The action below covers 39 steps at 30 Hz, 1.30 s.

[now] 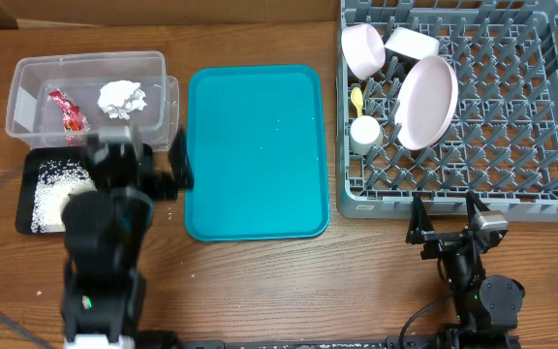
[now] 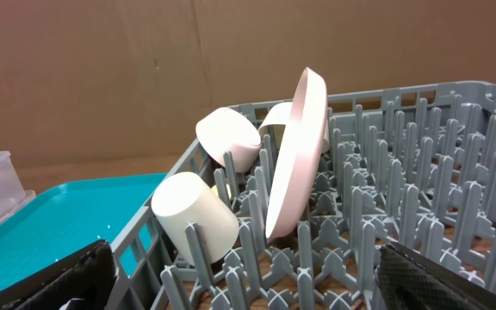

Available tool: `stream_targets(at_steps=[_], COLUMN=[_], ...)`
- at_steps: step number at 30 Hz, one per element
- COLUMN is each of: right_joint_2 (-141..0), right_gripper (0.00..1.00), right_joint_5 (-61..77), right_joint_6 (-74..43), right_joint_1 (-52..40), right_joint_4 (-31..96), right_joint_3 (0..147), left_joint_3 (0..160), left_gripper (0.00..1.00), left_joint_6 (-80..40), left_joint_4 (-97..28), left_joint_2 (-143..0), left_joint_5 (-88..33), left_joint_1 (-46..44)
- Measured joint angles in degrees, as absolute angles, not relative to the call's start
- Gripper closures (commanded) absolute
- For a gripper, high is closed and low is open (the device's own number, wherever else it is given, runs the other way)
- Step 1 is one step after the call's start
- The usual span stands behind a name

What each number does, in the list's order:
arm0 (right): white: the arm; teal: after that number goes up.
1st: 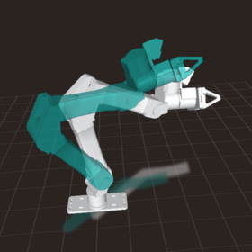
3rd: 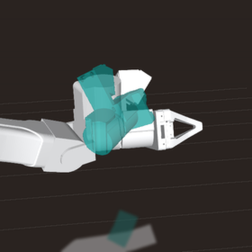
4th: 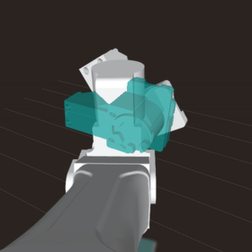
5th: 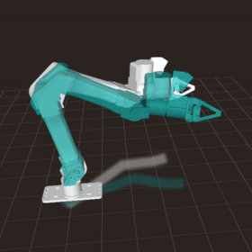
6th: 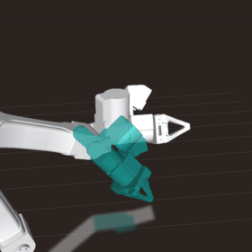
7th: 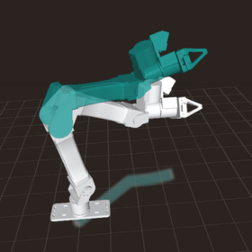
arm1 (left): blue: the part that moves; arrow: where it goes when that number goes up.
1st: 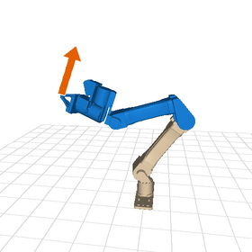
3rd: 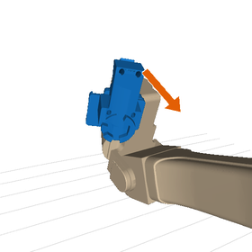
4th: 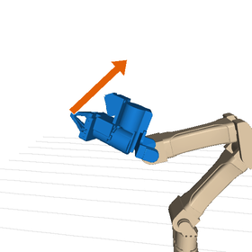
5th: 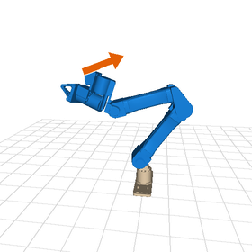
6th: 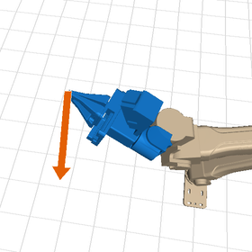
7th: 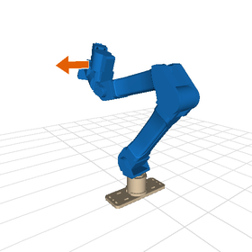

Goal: Sort waste into correct bins and load items into the dishwasher

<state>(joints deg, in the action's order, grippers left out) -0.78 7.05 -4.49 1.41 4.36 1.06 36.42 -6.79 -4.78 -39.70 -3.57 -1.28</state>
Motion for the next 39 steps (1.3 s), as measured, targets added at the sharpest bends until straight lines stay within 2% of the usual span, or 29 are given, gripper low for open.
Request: stream_targets(at_steps=[5,12,20,26,39], right_joint_2=[-0.80,-0.80,-0.80,-0.80,-0.80], right_gripper=[0.00,0.00,0.00,0.00,0.00], right_joint_5=[7.05,7.05,7.03,7.05,7.03], right_joint_6=[-4.47,-4.49,-4.47,-4.51,-4.49], right_joint_1=[1.41,1.41,1.41,1.41,1.41], right_joint_4=[4.38,4.36,4.34,4.36,4.38], right_joint_3=[1.06,1.06,1.06,1.06,1.06], left_joint_3=[18.90,3.70,0.49,0.49,0.49], left_gripper=[0.00,0.00,0.00,0.00,0.00], left_joint_6=[-5.91,-5.54,-5.52,-5.52,-5.58], left_joint_4=[5.34,13.50,5.23,-3.27,-3.70], left_joint_2=[-23.81,-10.96,-1.98,-0.91,-0.86], left_joint_5=[-4.58,-5.21,-5.63,-6.39,-6.70], left_joint_1=[0.14,1.26,3.64,5.02,5.02])
